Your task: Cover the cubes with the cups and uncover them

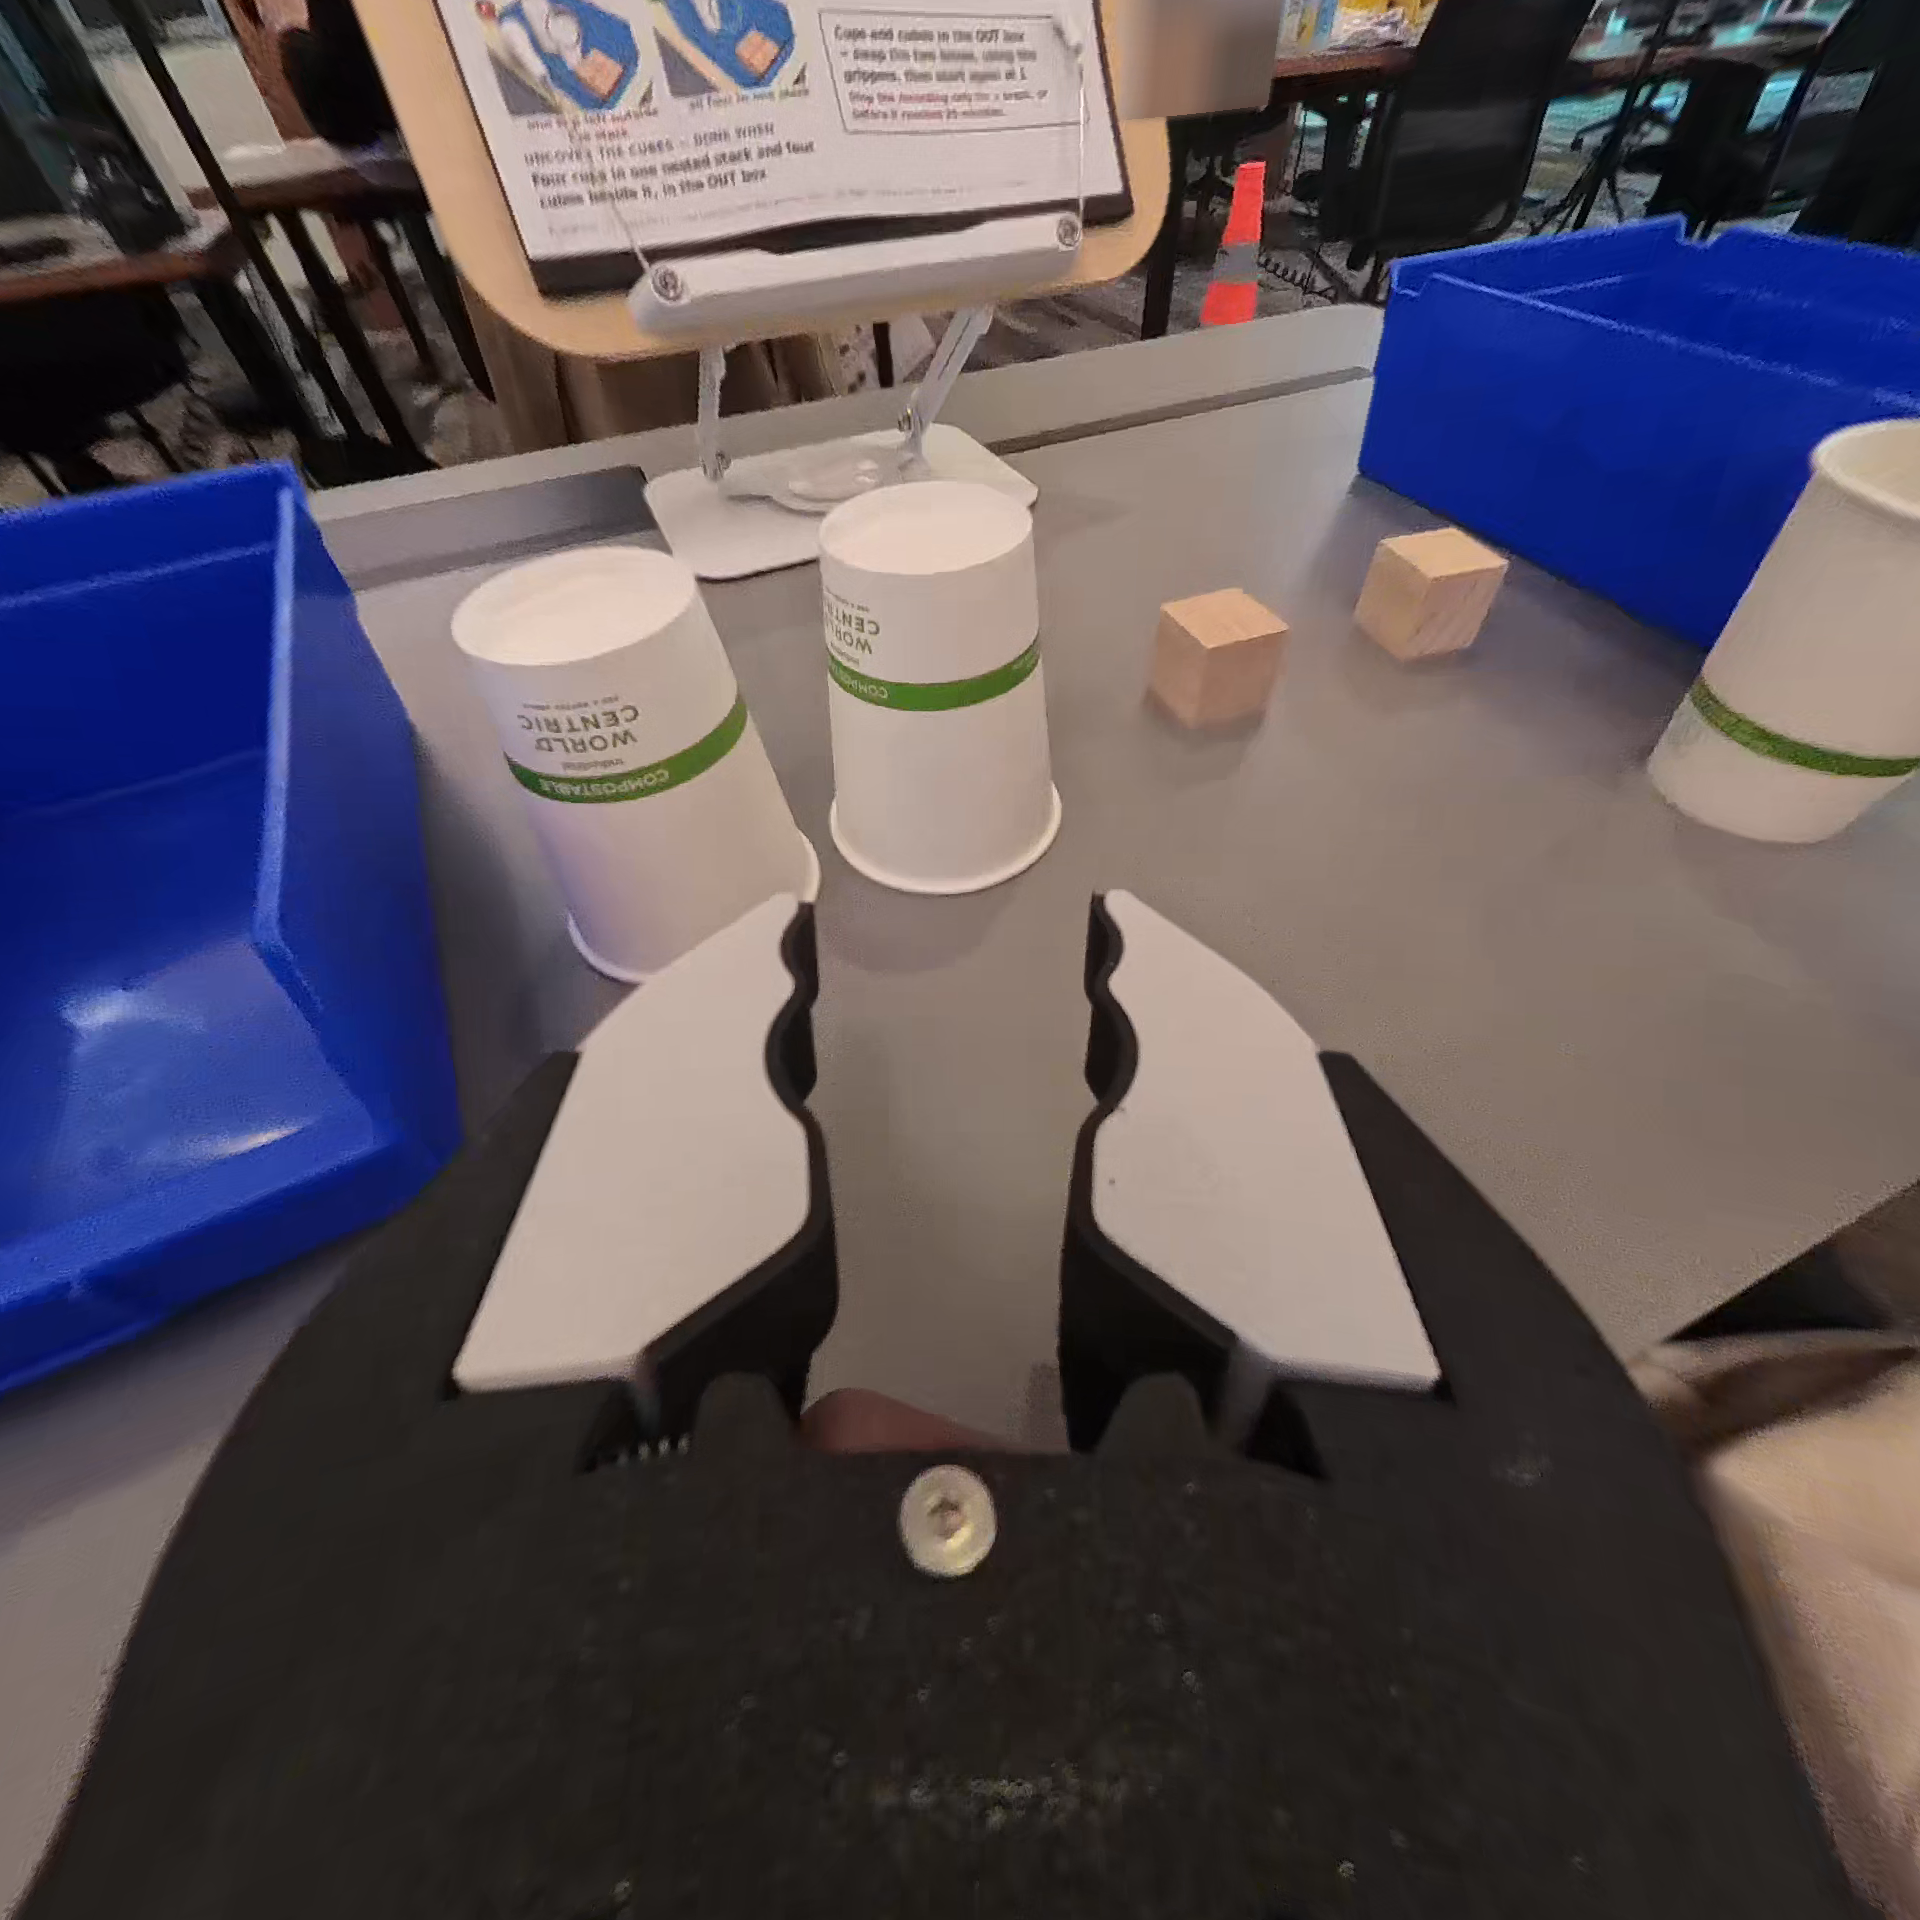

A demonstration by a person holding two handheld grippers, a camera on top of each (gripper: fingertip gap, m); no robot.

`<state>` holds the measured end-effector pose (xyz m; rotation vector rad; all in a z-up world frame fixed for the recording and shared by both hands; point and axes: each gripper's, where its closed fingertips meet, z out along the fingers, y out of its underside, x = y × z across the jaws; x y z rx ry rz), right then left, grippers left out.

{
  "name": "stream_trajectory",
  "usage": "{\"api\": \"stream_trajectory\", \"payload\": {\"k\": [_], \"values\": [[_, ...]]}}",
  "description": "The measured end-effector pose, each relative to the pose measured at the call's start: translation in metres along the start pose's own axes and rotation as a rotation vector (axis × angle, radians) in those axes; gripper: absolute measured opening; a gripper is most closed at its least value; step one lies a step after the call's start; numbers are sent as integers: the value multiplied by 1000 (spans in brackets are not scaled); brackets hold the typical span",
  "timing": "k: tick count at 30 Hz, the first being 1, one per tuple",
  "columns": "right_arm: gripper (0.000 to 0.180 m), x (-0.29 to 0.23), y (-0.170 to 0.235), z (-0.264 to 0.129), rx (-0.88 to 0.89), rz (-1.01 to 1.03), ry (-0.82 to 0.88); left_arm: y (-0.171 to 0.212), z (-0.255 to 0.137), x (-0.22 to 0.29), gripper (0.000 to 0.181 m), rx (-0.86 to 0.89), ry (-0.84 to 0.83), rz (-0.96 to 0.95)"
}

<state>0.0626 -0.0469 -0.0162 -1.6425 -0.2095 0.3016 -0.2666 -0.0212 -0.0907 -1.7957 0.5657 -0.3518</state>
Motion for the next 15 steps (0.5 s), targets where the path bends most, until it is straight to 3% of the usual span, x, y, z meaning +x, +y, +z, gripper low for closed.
{"api": "stream_trajectory", "payload": {"k": [7, 15], "values": [[88, 4, 18, 14, -59, -9, -2, -5, 0, 18, 48, 44, 20, 88], [88, -1, 36, 20, -157, -36, -38, 5, 6, 24, 48, -5, 69, 58]]}}
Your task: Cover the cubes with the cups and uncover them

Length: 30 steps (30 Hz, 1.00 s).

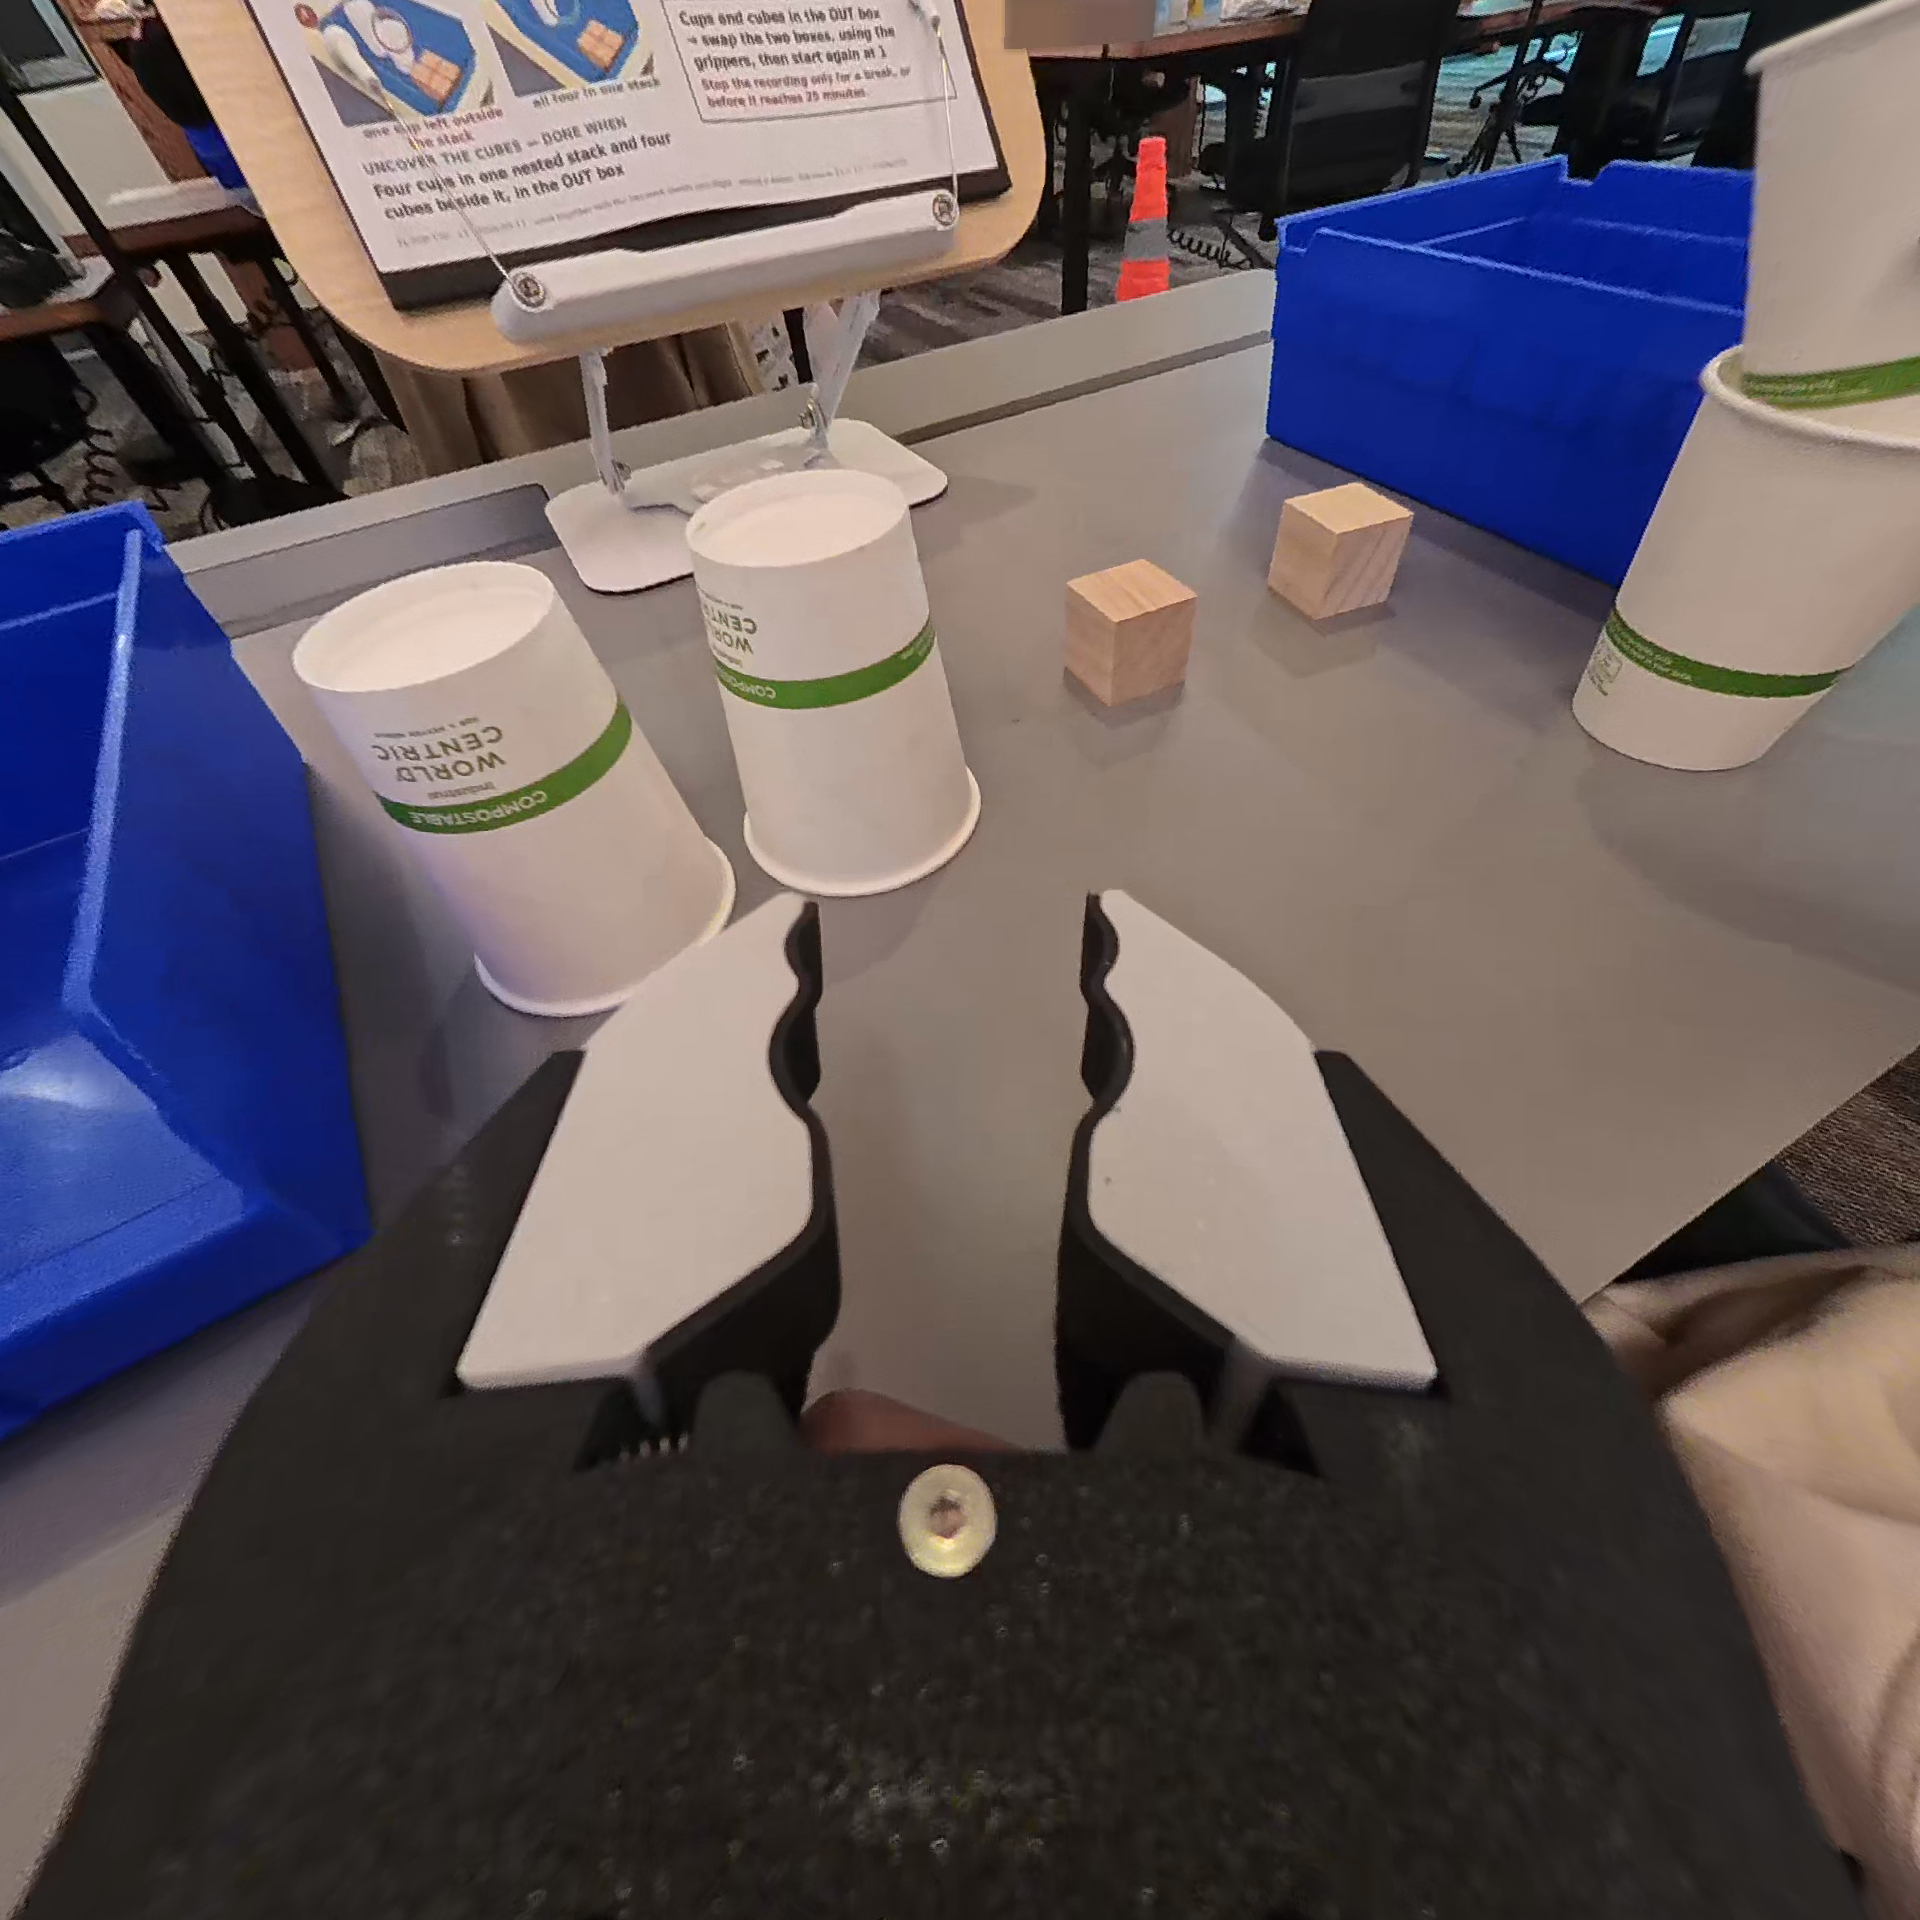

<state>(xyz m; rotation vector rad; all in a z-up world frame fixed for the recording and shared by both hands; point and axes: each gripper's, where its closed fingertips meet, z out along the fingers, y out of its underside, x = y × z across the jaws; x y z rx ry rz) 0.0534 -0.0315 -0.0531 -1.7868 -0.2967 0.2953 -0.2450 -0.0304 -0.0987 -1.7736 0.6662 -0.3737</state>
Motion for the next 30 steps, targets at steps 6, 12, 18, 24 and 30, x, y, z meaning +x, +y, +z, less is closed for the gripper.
{"api": "stream_trajectory", "payload": {"k": [6, 12, 18, 24, 30], "values": [[89, -6, 19, 1, -141, -37, -28, 3, 2, 6, 48, -18, 19, 24], [97, -12, 37, -11, -274, -55, -89, 11, 6, 14, 48, -56, 46, 55], [122, -12, 36, -32, -304, -109, -112, 15, 8, 18, 48, -69, 55, 73], [109, -43, -50, -69, 241, -74, -219, 12, 8, 9, 50, -51, 35, 26], [104, -104, -39, -46, 250, -15, -356, 18, 13, 4, 58, -60, 8, -7]]}}
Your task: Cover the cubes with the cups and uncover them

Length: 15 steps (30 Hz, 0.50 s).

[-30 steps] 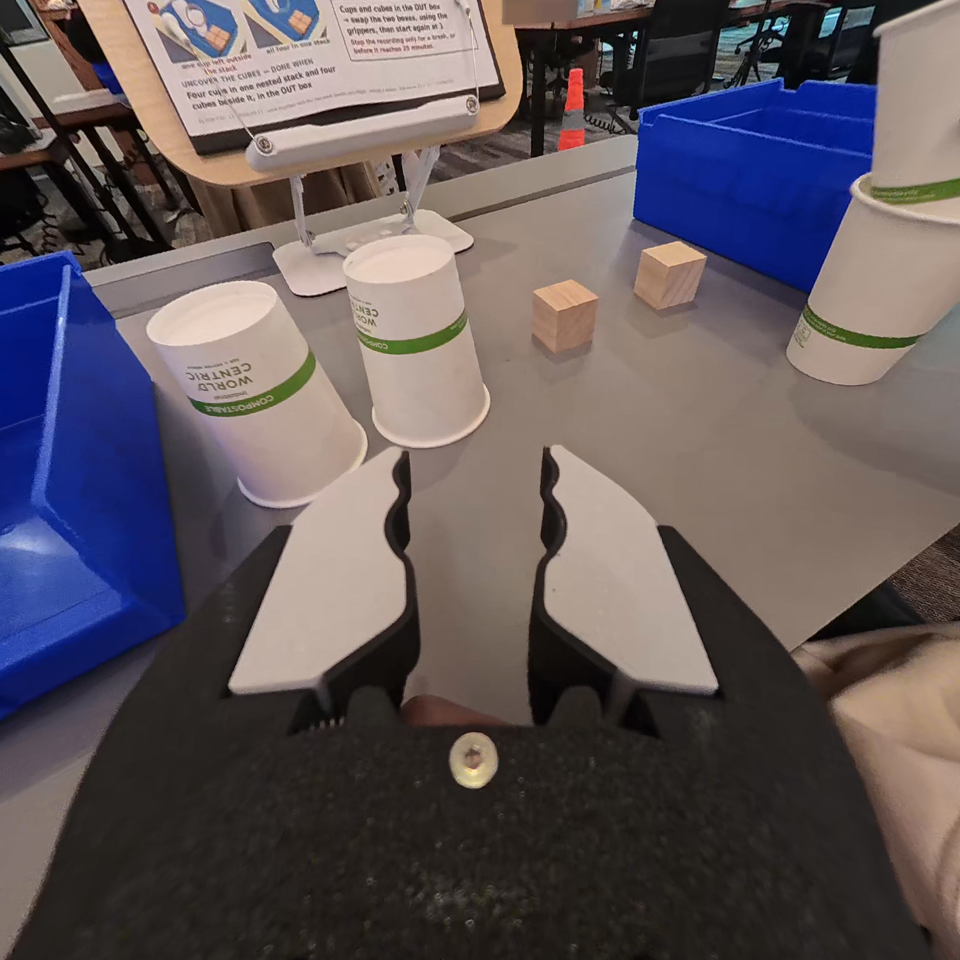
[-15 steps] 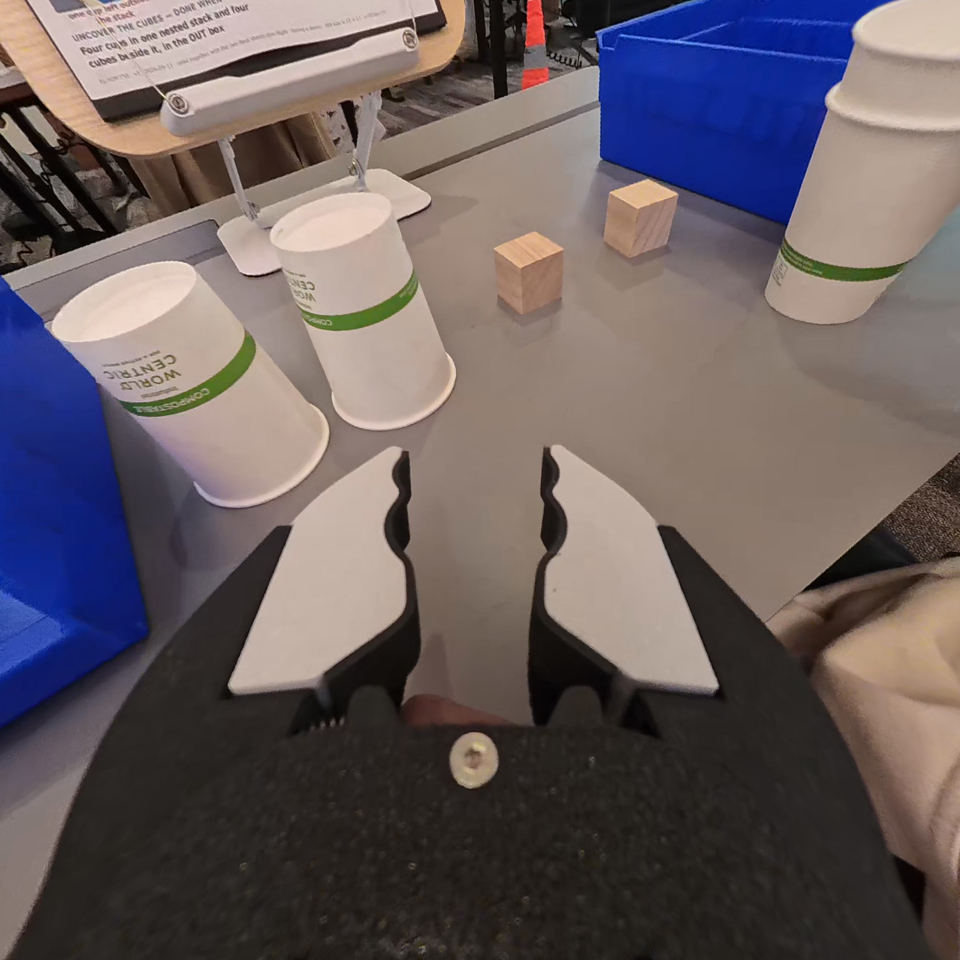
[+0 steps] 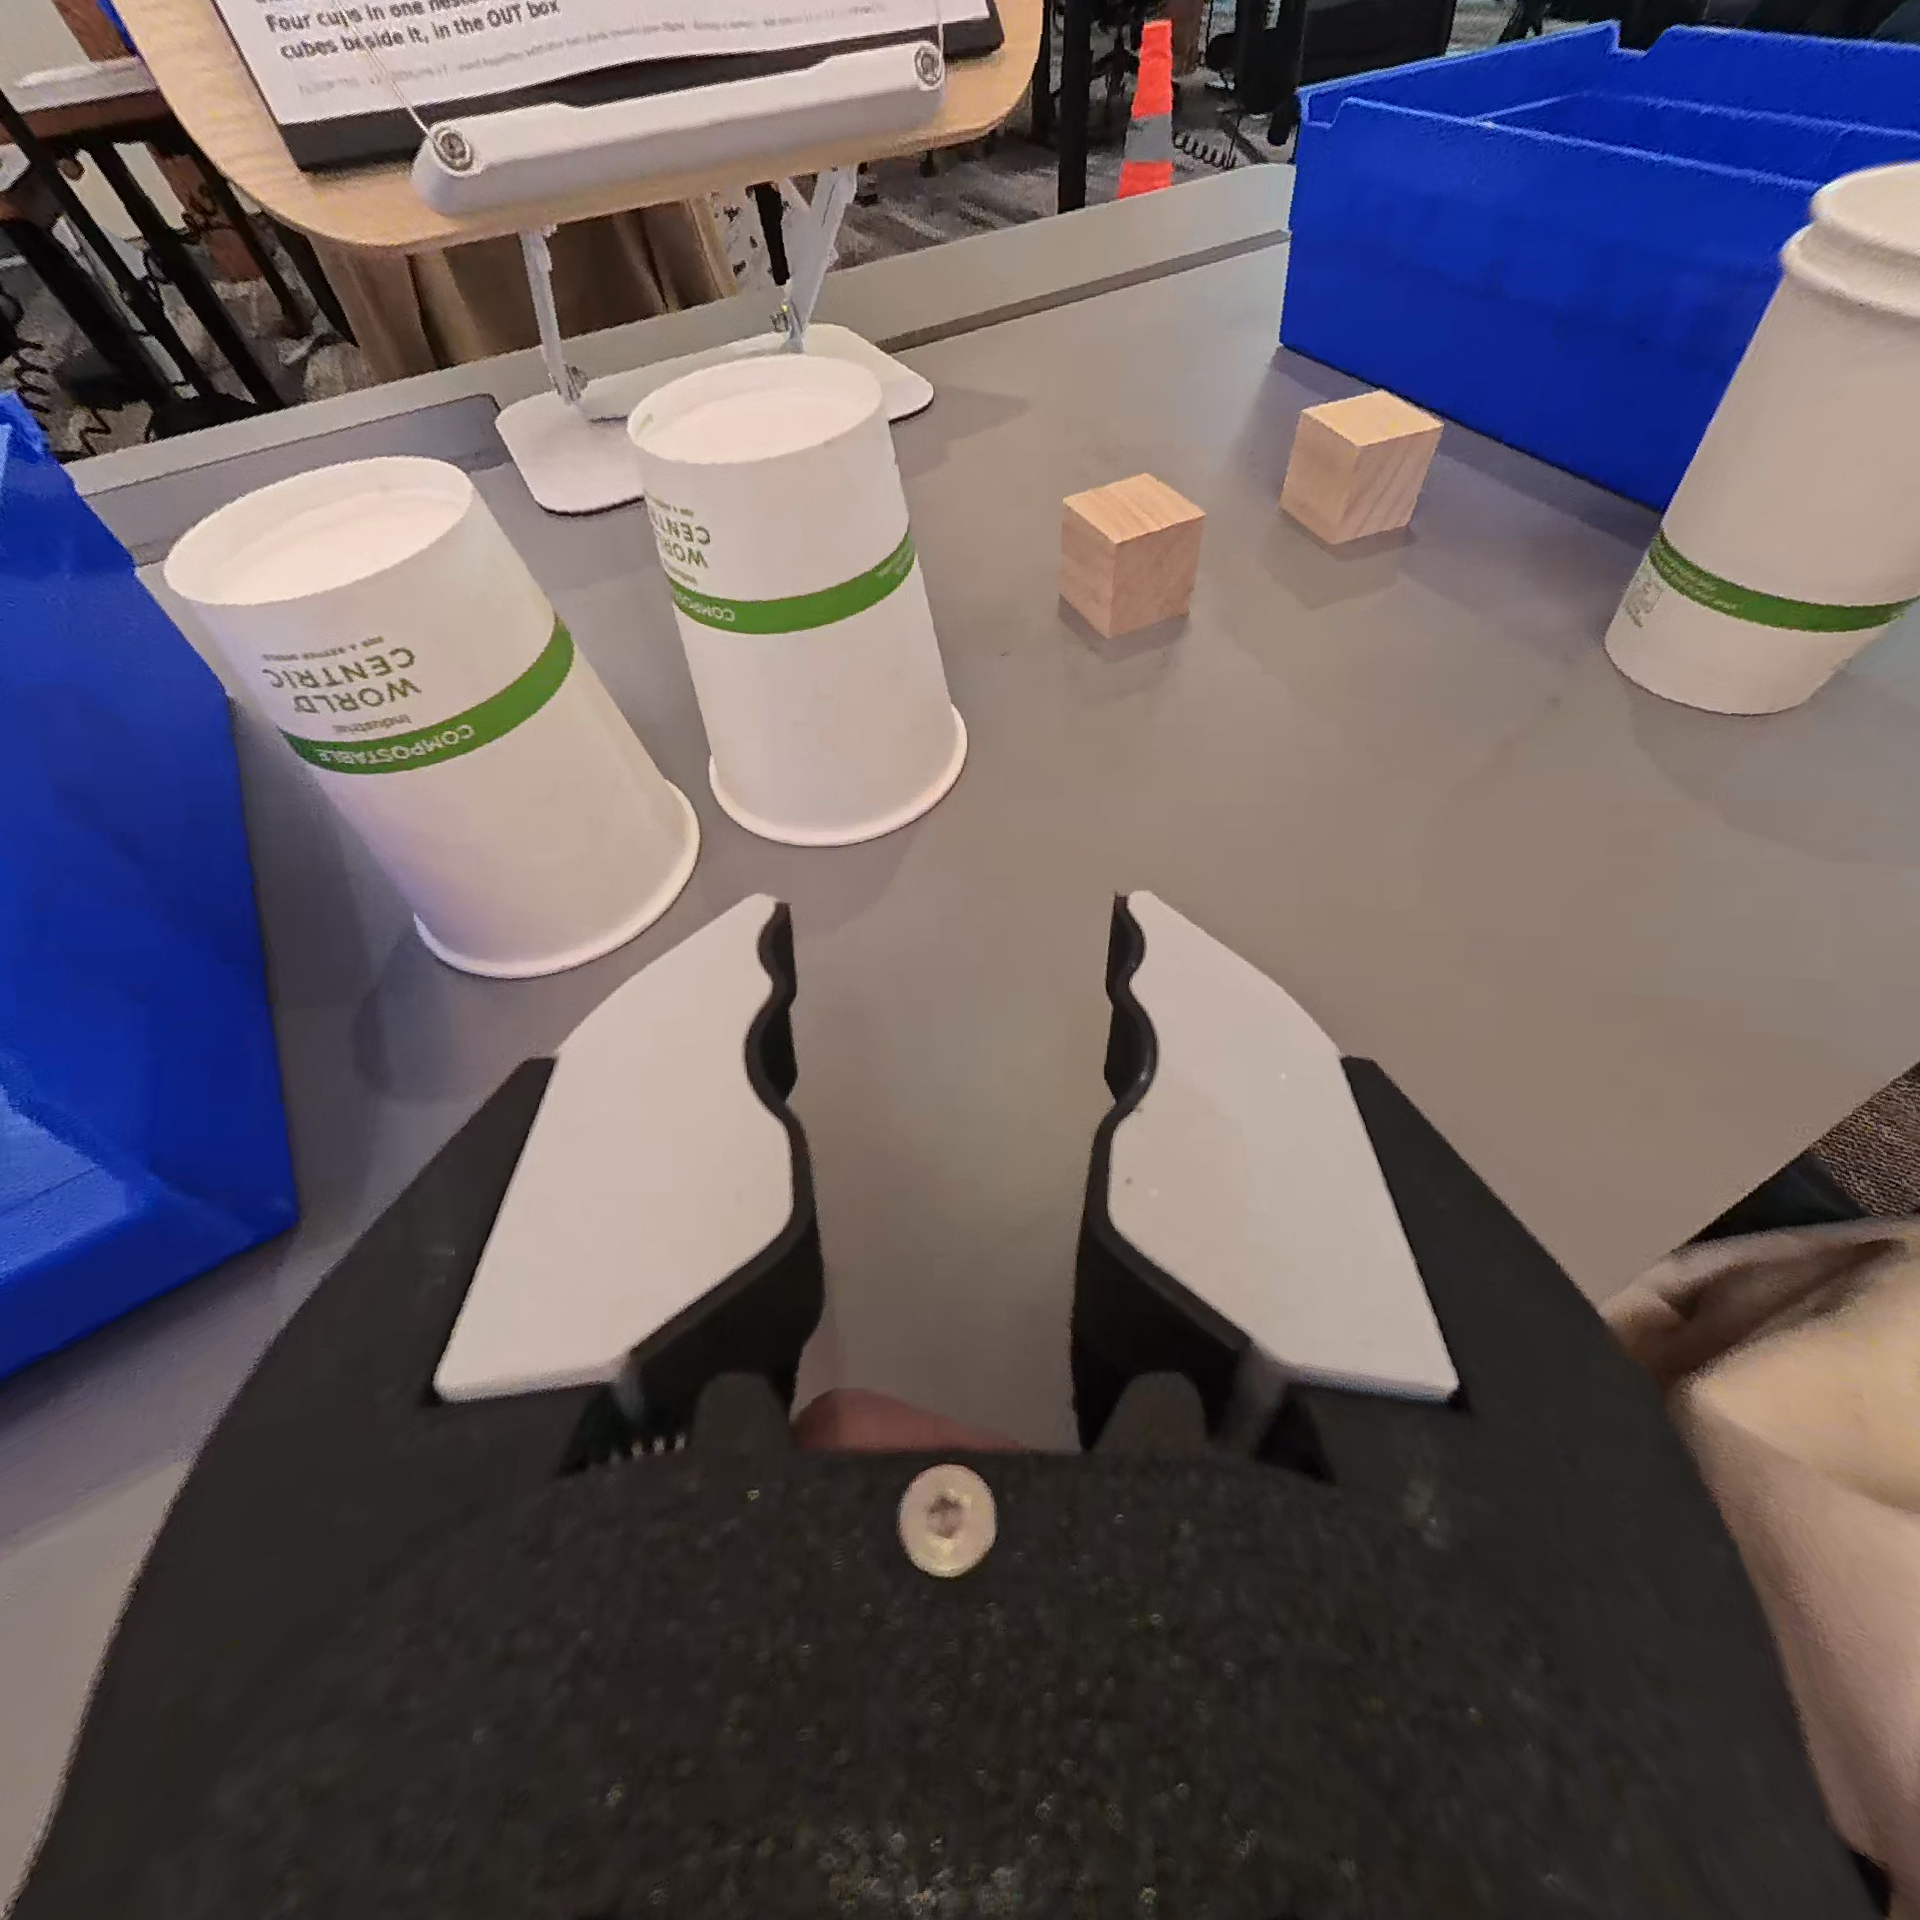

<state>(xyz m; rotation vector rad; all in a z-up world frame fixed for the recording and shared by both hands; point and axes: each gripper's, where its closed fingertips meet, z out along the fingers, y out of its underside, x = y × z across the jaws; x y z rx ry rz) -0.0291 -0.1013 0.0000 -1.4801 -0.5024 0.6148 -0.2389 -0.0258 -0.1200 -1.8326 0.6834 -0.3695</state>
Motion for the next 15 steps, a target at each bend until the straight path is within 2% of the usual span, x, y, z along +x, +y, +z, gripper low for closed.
{"api": "stream_trajectory", "payload": {"k": [6, 10, 15], "values": [[102, -24, 27, 20, -94, -12, -62, -11, 20, -2, 61, -33, -44, 15], [101, -28, 29, 20, -109, -49, -67, -38, 56, -15, 67, -62, -111, 20], [97, -29, 27, 15, -110, -48, -78, -52, 102, -41, 75, -105, -226, 21]]}}
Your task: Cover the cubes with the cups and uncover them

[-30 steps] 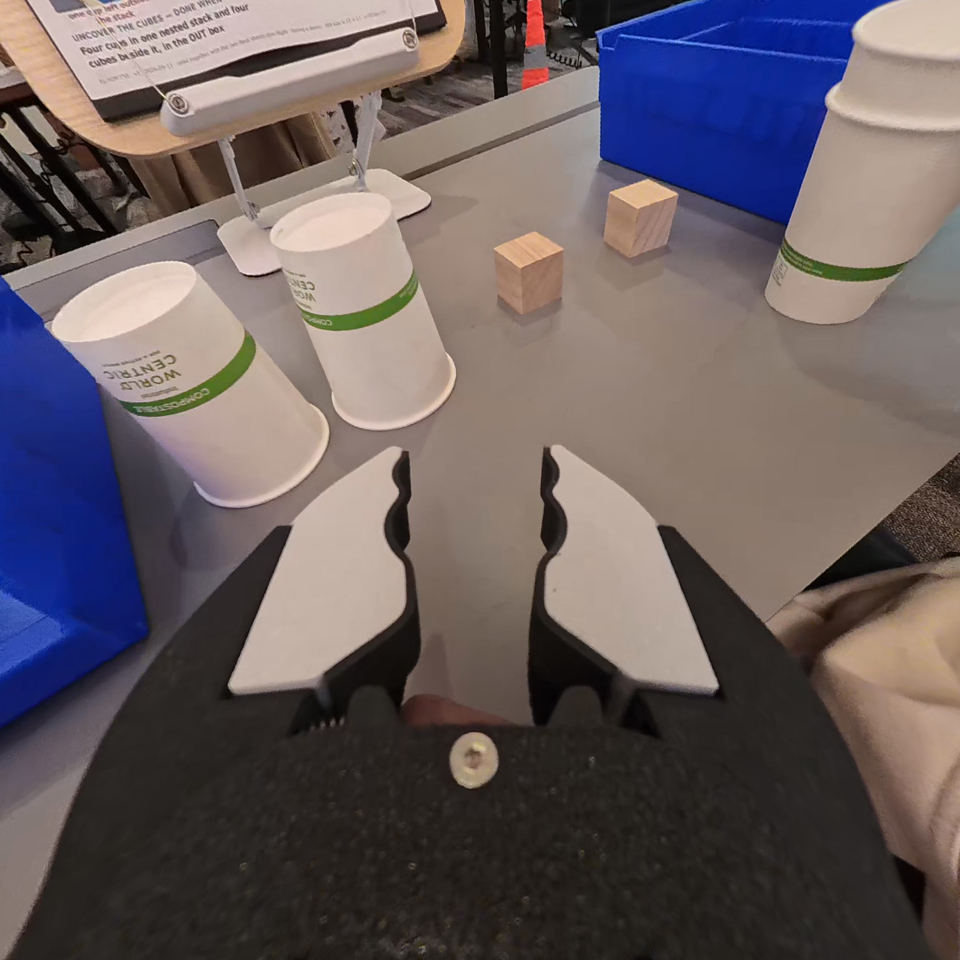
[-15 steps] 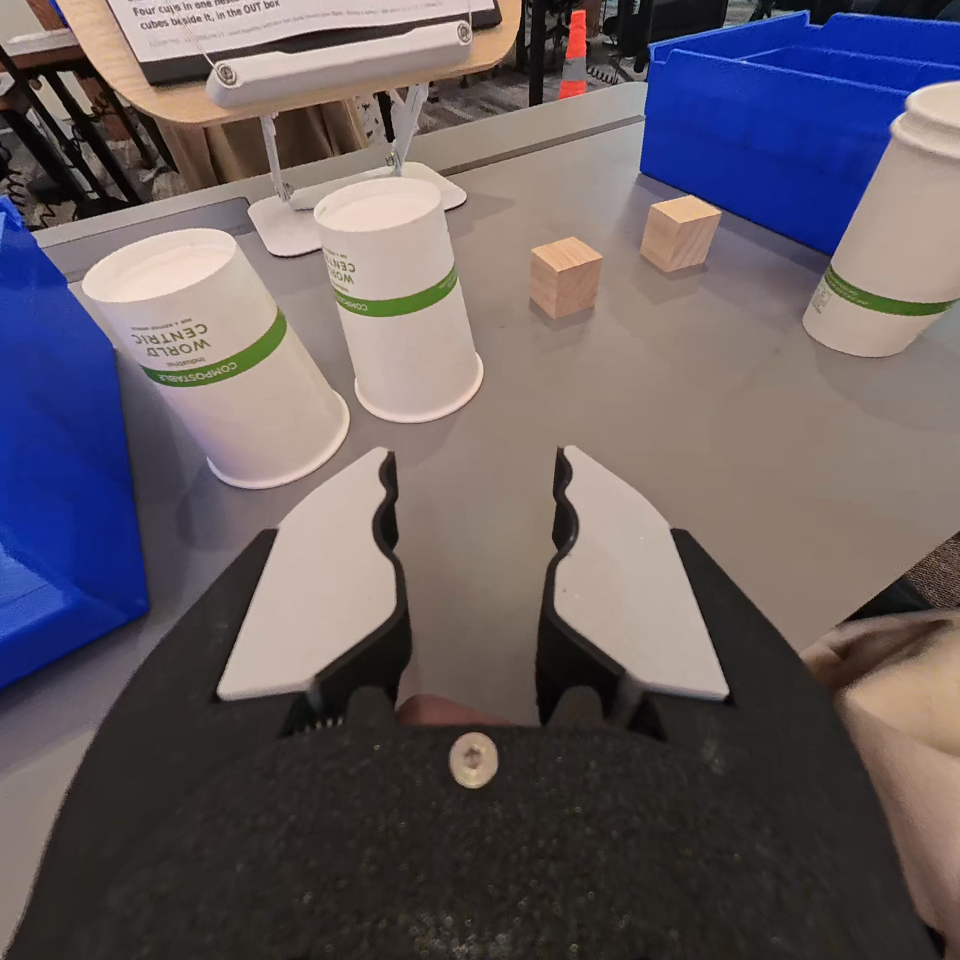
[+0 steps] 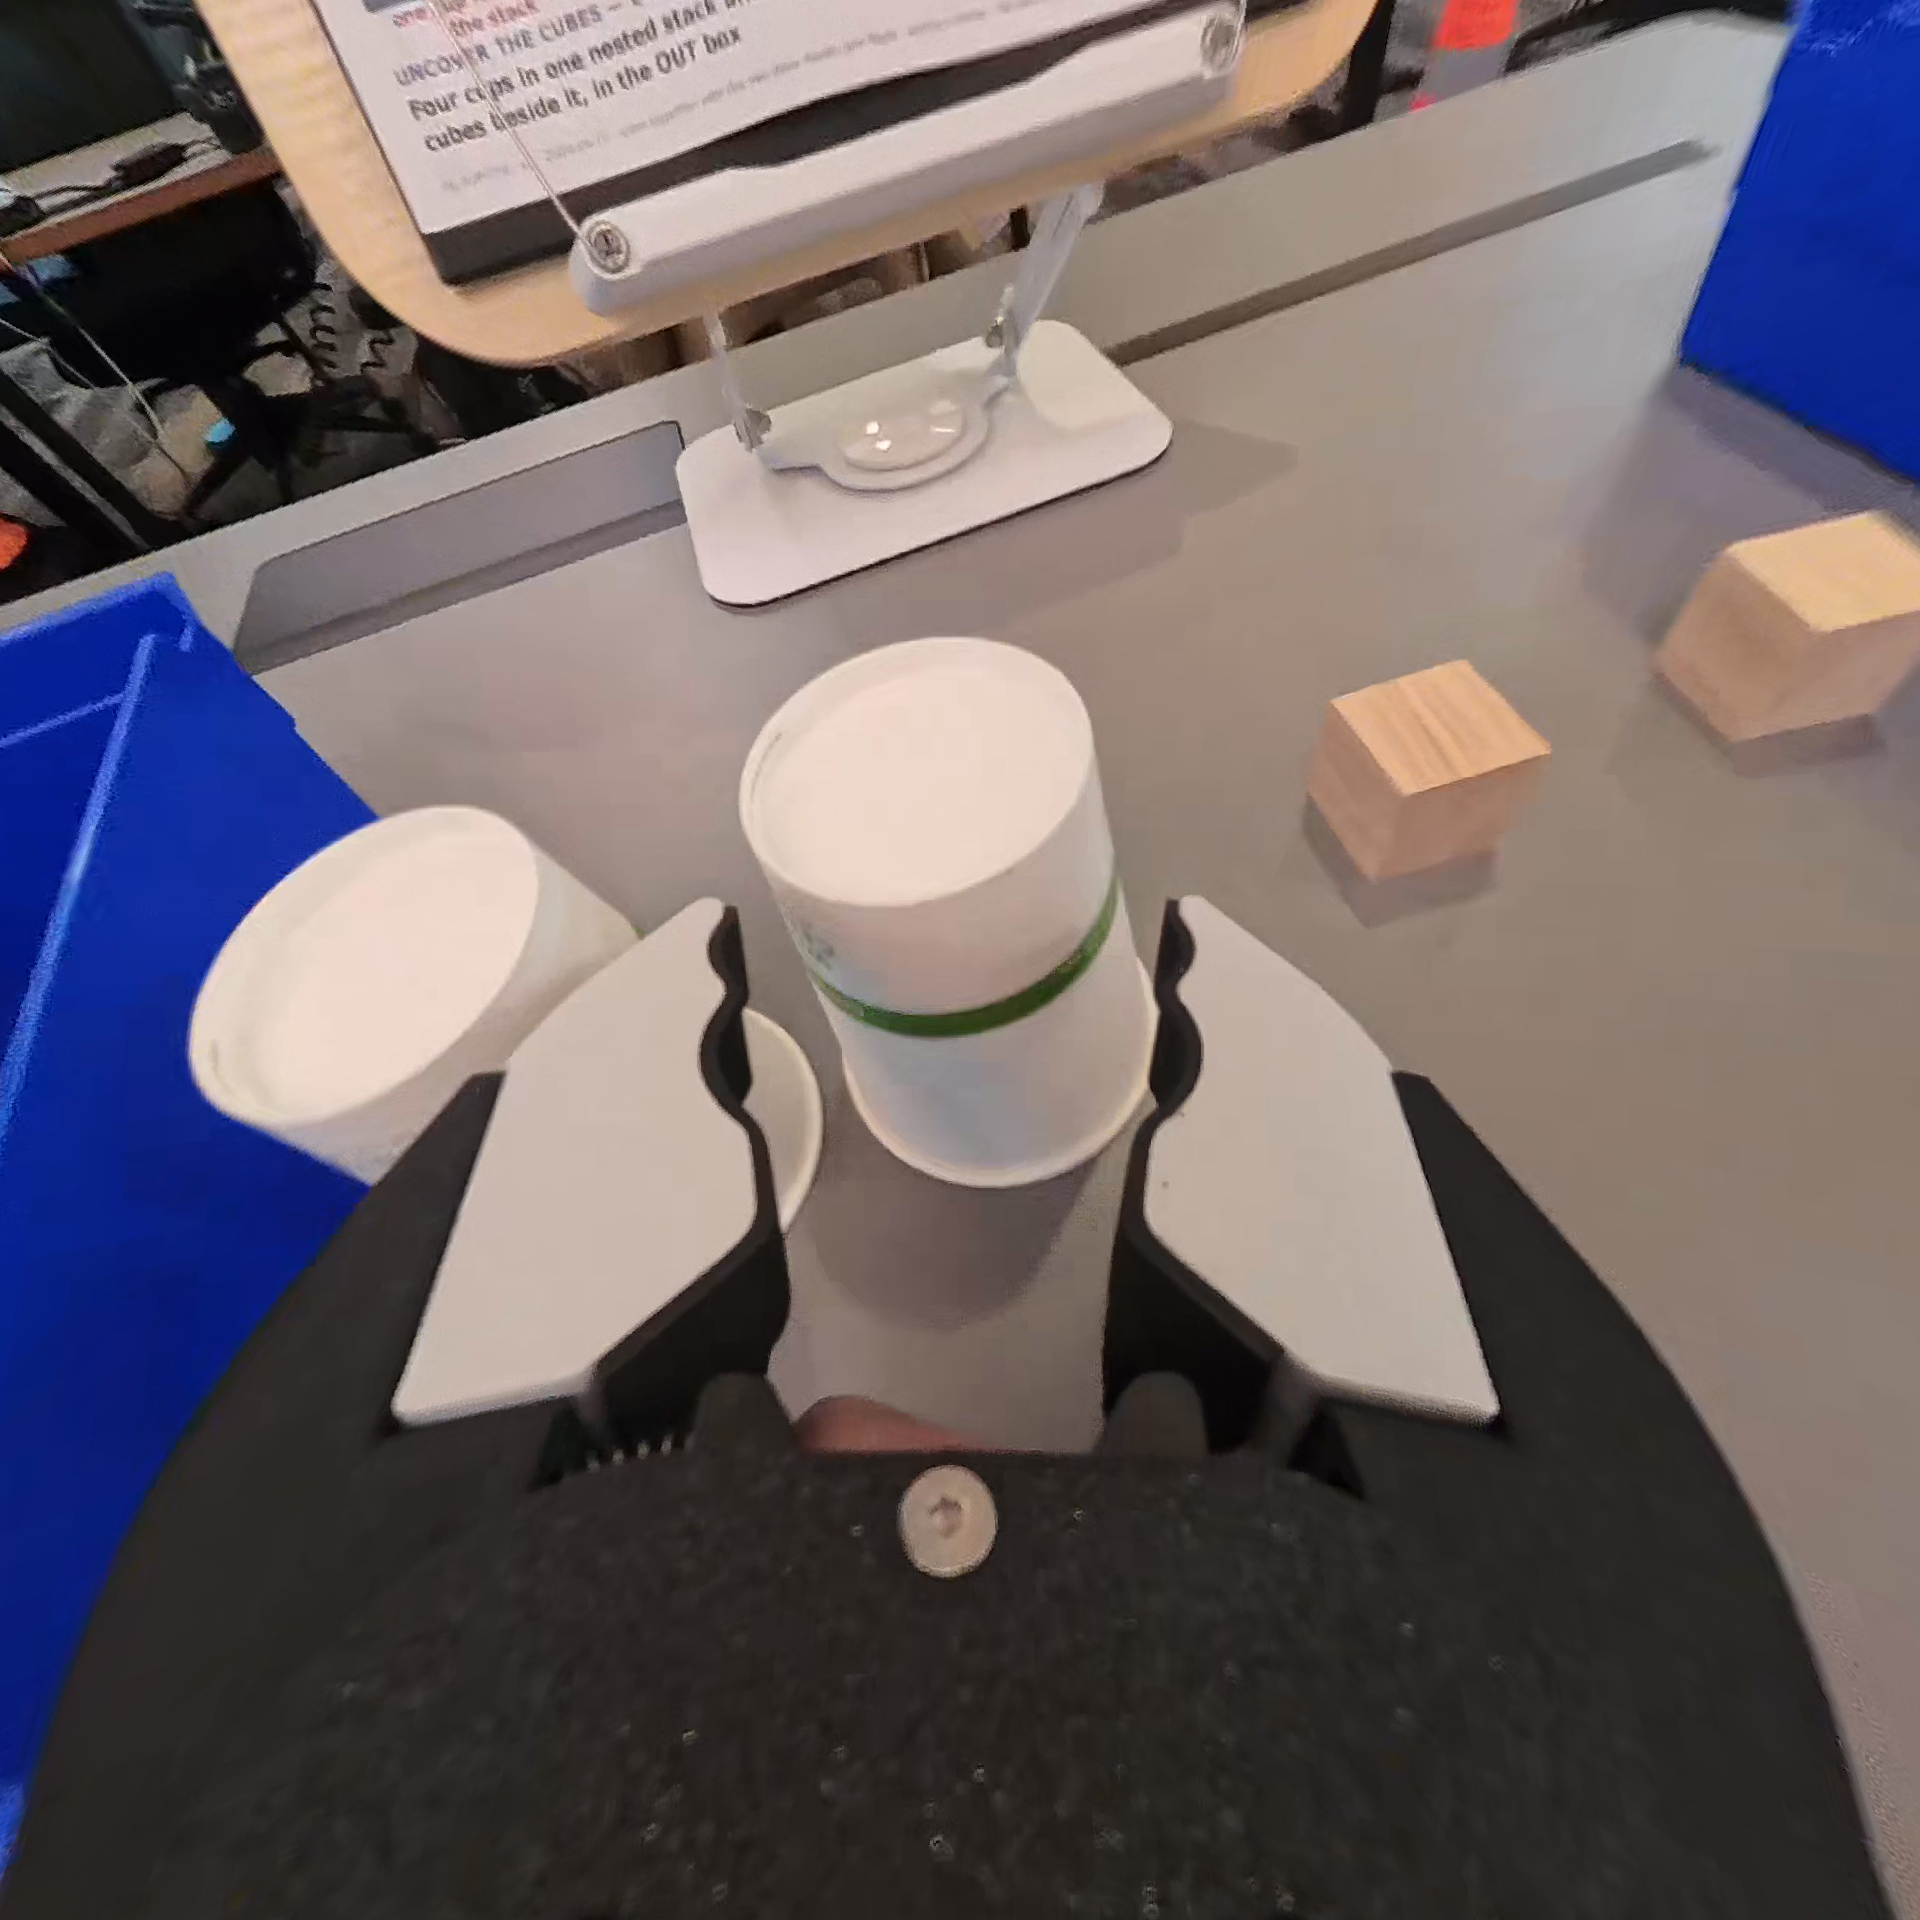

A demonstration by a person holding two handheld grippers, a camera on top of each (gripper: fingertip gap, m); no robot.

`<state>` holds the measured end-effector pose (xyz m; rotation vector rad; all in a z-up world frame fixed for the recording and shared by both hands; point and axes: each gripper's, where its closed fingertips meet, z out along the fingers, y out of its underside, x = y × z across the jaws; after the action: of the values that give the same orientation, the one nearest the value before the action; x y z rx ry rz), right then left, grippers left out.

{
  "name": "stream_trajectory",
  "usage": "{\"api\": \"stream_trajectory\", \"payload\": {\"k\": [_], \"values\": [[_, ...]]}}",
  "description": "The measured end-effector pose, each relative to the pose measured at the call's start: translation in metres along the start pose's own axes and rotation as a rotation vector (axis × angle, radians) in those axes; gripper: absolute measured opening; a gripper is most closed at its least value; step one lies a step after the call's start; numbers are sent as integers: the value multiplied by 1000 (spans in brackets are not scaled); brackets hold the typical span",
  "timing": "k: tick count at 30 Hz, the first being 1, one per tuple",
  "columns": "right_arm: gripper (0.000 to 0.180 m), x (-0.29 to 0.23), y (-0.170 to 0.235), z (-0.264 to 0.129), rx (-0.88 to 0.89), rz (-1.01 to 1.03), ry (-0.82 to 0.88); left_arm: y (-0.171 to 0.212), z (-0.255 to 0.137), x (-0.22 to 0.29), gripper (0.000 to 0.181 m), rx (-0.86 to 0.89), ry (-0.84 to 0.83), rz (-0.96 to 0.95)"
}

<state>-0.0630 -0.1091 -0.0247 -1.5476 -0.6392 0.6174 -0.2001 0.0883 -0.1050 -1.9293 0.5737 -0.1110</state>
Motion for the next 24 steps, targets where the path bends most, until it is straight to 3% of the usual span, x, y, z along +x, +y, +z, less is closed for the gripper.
{"api": "stream_trajectory", "payload": {"k": [9, 16, 20, 24], "values": [[93, 3, 5, 0, -16, 43, -24, -3, 47, 4, 79, -61, 22, -22], [92, 3, 10, 2, -39, 45, -22, -5, 53, -4, 78, -67, 1, -28], [92, 5, 10, 2, -38, 42, -15, -24, 30, -4, 78, 17, 49, -16], [91, 6, 12, 2, -39, 65, -24, -62, -30, -4, 78, 219, 245, -34]]}}
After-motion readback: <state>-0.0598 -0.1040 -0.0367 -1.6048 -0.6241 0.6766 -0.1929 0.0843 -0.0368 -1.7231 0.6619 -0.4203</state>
